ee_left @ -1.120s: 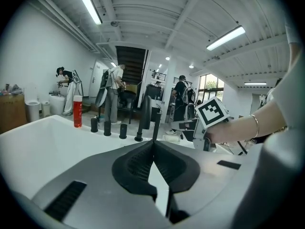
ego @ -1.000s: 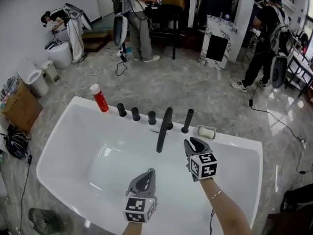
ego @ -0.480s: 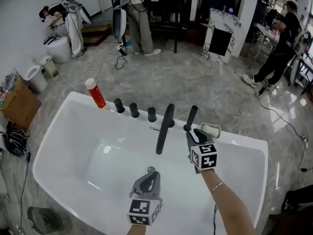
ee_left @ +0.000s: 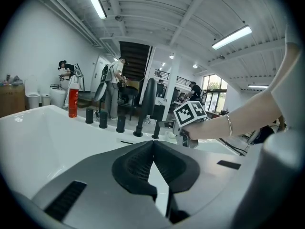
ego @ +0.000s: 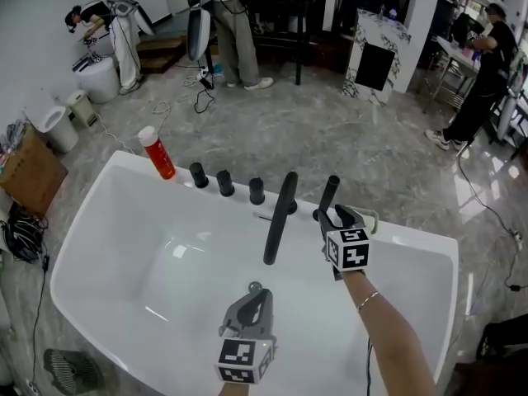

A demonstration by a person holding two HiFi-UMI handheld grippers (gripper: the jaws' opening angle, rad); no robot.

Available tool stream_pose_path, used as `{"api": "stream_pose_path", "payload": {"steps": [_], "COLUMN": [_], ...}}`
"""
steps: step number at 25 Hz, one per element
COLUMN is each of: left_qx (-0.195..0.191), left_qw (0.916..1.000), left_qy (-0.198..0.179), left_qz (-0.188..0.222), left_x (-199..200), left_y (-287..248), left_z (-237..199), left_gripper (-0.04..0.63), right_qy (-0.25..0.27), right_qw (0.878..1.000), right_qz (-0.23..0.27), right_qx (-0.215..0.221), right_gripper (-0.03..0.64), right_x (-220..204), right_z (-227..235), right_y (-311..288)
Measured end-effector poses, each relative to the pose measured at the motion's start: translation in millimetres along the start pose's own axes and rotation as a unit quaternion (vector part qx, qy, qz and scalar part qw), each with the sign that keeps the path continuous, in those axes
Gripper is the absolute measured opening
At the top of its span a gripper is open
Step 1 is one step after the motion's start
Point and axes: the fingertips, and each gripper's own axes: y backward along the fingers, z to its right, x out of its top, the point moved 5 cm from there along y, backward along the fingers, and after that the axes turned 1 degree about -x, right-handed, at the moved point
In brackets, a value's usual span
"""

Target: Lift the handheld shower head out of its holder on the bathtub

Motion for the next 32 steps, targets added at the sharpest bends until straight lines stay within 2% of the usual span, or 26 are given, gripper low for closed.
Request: {"api": "stream_pose_path", "payload": {"steps": [5, 12, 17, 22, 26, 32], "left_qx": [0.003, 0.0, -0.006, -0.01, -0.007, -0.007], "left_qw": [1.0, 1.0, 0.9999, 0.9998, 0.9997, 0.9997], "left_qy": [0.003, 0.005, 0.011, 0.015, 0.018, 0.021], "left_qz": [-0.002, -0.007, -0.008, -0.01, -0.012, -0.011], "left_x": [-5, -14, -18, -21, -21, -15], "left_y": [-6, -14, -18, -14, -12, -8], "left_z": [-6, -10, -10, -10, -16, -20], "left_gripper": [0.02, 0.02, 0.02, 0.02, 0.02, 0.02], "right_qy": [0.006, 0.004, 0.003, 0.017, 0.008, 0.049], "right_qw": [1.0, 1.0, 1.0, 1.0, 1.0, 0.999], "right_qz": [-0.007, -0.01, 0.0, 0.002, 0.004, -0.004], "right_qx": [-0.002, -0.002, 0.001, -0.011, -0.016, -0.014], "right_gripper": [0.19, 0.192, 0.171, 0.123, 0.124, 0.135], "right_x": [3, 11, 11, 11, 11, 12], "right_z": [5, 9, 3, 4, 3, -6], "right_y": [-17, -43, -54, -52, -52, -46]}}
